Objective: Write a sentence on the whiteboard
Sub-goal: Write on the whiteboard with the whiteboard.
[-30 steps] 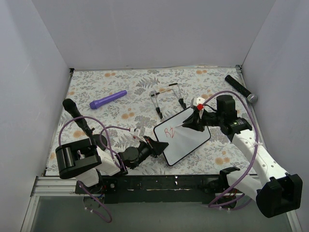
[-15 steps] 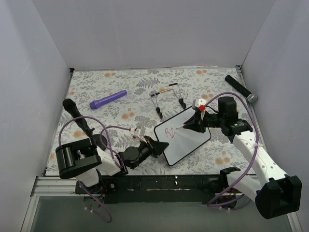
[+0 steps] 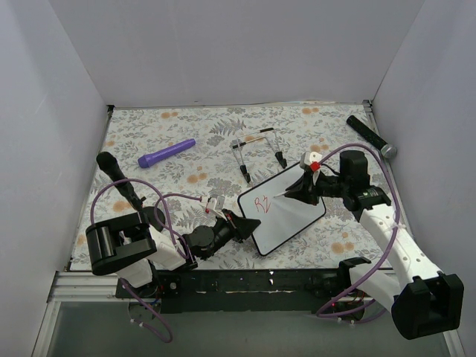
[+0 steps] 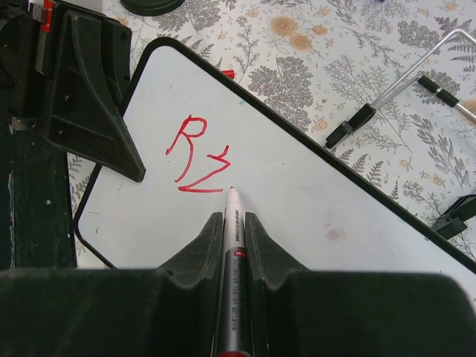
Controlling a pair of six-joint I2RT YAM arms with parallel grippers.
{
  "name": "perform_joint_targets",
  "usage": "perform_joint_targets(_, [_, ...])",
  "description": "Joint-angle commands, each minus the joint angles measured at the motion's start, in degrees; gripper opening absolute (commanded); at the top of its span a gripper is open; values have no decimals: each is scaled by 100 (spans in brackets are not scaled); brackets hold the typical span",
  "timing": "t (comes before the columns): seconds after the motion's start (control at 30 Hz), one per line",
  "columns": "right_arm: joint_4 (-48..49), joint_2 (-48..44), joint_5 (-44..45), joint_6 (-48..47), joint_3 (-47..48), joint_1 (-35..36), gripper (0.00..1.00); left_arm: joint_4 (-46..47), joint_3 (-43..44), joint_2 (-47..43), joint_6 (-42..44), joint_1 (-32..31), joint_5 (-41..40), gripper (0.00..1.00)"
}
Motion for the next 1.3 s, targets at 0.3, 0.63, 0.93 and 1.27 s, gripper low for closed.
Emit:
perform_joint_targets(0.3, [601, 106, 326, 414, -161, 30, 1, 554, 219, 111, 81, -55, 202, 0])
perform_joint_targets(0.63, [724, 211, 274, 502, -196, 74, 1, 571, 271, 181, 98, -55, 307, 0])
perform_joint_targets(0.93, [523, 264, 19, 327, -179, 145, 1, 562, 280, 181, 90, -55, 281, 0])
perform_joint_targets(1.27, [4, 238, 203, -148, -108, 145, 1, 448, 175, -3, 90, -55, 88, 0])
